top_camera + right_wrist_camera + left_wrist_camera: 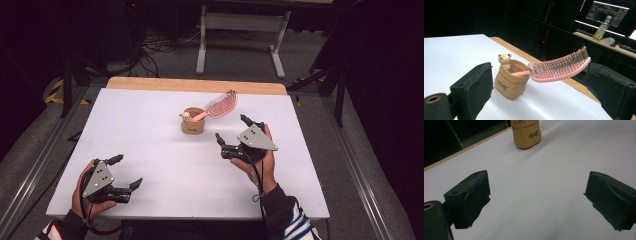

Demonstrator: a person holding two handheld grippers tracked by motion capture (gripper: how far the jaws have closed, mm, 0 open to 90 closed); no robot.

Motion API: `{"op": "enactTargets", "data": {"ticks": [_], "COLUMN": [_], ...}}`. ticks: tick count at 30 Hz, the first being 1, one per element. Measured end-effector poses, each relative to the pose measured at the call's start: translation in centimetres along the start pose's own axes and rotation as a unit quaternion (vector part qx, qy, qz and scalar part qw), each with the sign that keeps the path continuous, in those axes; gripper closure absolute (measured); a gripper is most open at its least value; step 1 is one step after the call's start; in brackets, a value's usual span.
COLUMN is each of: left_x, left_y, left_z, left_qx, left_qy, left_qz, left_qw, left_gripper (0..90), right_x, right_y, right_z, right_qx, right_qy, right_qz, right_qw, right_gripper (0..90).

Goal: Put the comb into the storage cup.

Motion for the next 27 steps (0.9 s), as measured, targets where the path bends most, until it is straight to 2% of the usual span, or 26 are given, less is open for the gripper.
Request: {"op": "enactTargets", "data": {"ticks": [5, 14, 27], "left_x": [0.0, 0.1, 0.1], "left_y": [0.0, -0.1, -0.1], "left_z": [0.0, 0.1, 0.1], "left_qx": [0.000, -0.003, -0.002], "left_qy": [0.000, -0.001, 0.000], "left_qz": [0.001, 0.001, 0.001], "left_qw": [1.0000, 1.0000, 1.0000], "left_gripper": [6.8, 6.8, 6.9], "right_x": [-0.6, -1.4, -1.7], "right_y": [0.3, 1.3, 2.5], "right_z": [0.4, 1.4, 2.7], "right_qx": [-0.005, -0.003, -0.001], "right_qy": [0.004, 0.020, 0.041], "right_qz": [-0.009, -0.008, -0.014], "right_qw": [0.9999, 0.9998, 0.9990], "right_gripper": [8.7, 8.1, 7.7]}}
Point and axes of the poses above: each handheld gripper's, and its own axes: y roughly backward along the jaws, z roughly out of its underside, x roughly to its right, the point moved 9 cm from there along -y, roughly forward along the jaws
